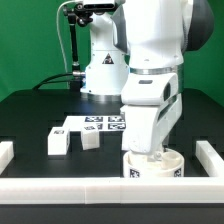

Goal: Assemble stool

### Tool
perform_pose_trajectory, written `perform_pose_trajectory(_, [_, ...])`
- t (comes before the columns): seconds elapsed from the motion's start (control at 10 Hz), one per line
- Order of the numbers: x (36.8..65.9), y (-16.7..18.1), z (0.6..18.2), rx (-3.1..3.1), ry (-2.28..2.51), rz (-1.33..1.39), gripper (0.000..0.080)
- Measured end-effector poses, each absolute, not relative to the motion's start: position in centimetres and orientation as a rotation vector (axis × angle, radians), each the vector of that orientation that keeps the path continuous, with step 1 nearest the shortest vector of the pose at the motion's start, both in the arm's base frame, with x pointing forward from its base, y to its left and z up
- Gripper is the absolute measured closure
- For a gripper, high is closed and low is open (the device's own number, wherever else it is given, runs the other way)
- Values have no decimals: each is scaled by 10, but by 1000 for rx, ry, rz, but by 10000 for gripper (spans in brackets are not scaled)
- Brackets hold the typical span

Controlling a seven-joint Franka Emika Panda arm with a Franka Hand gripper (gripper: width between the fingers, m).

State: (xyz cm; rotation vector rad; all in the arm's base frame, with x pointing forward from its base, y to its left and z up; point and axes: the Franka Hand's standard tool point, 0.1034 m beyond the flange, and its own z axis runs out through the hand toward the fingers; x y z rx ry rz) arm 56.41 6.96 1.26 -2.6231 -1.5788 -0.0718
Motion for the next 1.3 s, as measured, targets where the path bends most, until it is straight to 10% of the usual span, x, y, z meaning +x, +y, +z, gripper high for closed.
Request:
perform_pose_trajectory(0.8, [577, 107, 13, -2673, -1483, -70, 768])
perform_pose_trajectory(1.3, [578, 105, 14, -2675, -1481, -71, 216])
